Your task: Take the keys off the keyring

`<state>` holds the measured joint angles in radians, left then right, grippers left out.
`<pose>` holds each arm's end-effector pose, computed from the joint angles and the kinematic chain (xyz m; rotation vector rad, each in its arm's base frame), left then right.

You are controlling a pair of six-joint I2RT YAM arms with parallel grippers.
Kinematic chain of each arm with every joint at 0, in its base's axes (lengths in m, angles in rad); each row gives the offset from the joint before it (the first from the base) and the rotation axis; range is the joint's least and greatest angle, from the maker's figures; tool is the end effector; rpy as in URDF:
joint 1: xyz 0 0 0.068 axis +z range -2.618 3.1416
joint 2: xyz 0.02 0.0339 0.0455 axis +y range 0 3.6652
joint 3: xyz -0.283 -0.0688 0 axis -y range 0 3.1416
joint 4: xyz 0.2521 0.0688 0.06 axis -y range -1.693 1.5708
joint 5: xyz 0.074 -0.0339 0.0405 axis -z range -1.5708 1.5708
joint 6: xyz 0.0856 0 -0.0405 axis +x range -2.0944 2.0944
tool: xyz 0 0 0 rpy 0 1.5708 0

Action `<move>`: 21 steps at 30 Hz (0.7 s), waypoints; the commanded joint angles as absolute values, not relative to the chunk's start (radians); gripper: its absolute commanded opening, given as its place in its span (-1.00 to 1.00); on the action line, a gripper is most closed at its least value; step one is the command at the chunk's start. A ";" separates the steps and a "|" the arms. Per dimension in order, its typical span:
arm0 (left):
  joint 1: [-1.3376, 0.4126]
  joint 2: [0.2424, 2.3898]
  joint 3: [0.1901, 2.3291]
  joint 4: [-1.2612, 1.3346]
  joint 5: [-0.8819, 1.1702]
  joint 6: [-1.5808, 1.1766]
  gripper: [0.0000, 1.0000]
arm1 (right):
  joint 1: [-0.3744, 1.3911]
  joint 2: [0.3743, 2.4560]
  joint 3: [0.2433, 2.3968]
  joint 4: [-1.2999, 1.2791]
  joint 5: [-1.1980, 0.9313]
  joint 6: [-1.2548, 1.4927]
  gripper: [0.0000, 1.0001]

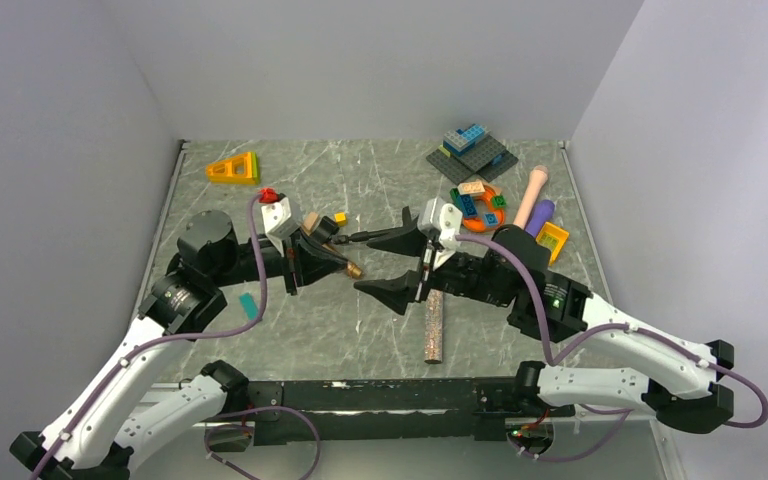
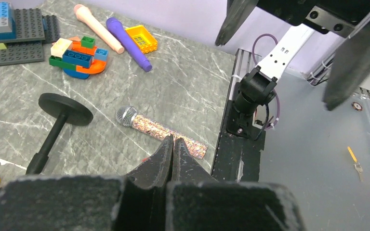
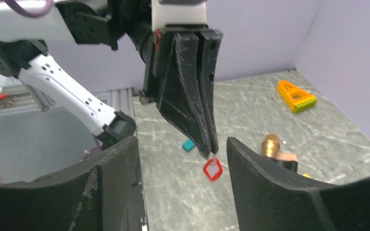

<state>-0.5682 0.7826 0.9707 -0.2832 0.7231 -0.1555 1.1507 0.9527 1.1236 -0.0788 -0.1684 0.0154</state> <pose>0.1325 -0.1518 0.4060 0.9078 1.5231 -1.1327 0.0897 0.2359 0.4607 -0.9649 1.2434 1.0566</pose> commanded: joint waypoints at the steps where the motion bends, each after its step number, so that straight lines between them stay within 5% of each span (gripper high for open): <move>1: -0.570 0.787 1.004 -0.247 0.783 -0.154 -1.00 | 1.152 0.939 1.129 -0.193 -0.107 -0.033 0.37; 21: -0.571 0.829 0.982 -0.158 1.015 -0.212 -1.00 | 0.918 0.892 1.005 -0.091 -0.532 0.083 0.00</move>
